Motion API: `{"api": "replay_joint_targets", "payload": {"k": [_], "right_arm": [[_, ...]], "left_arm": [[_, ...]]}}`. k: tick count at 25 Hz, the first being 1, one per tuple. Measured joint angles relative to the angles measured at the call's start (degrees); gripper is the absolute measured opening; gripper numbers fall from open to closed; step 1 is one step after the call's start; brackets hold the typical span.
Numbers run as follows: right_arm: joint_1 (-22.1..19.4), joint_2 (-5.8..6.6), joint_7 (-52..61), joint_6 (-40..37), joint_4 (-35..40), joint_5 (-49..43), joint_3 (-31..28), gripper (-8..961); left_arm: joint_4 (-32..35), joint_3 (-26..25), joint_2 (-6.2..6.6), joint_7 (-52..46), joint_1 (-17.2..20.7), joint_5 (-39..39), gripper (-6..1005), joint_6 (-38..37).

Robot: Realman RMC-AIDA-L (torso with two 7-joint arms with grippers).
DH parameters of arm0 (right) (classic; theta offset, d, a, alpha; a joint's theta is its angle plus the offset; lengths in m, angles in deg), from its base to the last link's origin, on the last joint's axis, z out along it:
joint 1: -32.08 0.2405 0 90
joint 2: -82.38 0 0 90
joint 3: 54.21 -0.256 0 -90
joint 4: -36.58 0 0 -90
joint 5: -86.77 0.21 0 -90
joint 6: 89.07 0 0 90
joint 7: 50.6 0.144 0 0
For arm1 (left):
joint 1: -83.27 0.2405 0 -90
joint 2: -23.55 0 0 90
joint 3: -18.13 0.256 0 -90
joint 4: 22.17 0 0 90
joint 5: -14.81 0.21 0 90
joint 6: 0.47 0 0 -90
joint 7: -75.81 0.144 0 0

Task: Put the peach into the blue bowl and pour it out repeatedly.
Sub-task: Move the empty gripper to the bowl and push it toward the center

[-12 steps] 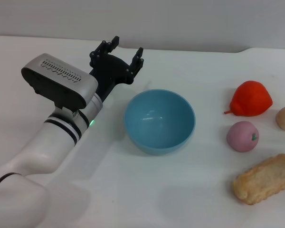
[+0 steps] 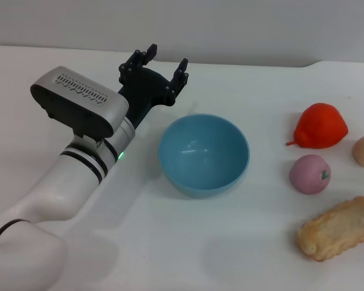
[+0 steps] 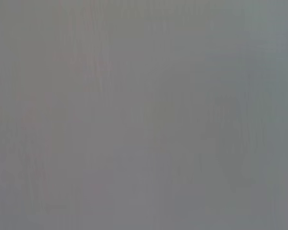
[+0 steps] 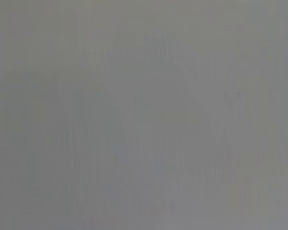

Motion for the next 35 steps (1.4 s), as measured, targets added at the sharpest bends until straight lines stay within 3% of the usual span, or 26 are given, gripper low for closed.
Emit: {"api": "replay_joint_targets", "payload": {"k": [4, 7, 12, 15, 18, 21, 24, 30, 35], "right_arm": [[0.2, 0.03, 0.2, 0.1, 0.1, 0.0, 0.0, 575], [0.2, 0.08, 0.2, 0.2, 0.1, 0.0, 0.0, 574], [0.2, 0.01, 0.2, 0.2, 0.1, 0.0, 0.0, 575], [0.2, 0.00, 0.2, 0.2, 0.1, 0.0, -0.1, 575], [0.2, 0.00, 0.2, 0.0, 0.1, 0.0, -0.1, 575], [0.3, 0.00, 0.3, 0.0, 0.2, 0.0, -0.1, 575], [0.4, 0.00, 0.3, -0.1, 0.2, 0.0, -0.1, 575], [0.7, 0.00, 0.3, -0.2, 0.3, 0.0, -0.1, 576], [0.8, 0.00, 0.3, -0.2, 0.3, 0.0, -0.1, 574]], "left_arm": [[2.9, -1.6, 0.47, 0.0, 0.4, -0.1, 604, -1.3], [7.4, -5.8, 1.46, 0.0, 0.4, 0.1, 605, -8.0], [17.2, -18.0, 4.01, 0.6, 0.1, 2.7, 605, -31.7], [24.6, -29.7, 4.74, 2.0, 0.6, 5.4, 604, -51.1], [30.0, -41.4, 4.34, 7.1, 0.3, 6.3, 605, -70.6], [32.7, -55.4, 2.45, 15.5, -1.7, 6.0, 604, -90.1], [32.7, -64.8, 1.36, 22.0, -3.9, 5.0, 604, -103.5], [30.6, -66.1, 1.58, 23.1, -6.4, 3.0, 604, -111.5], [24.3, -65.1, 1.30, 24.5, -9.2, 3.1, 605, -110.7]]}}
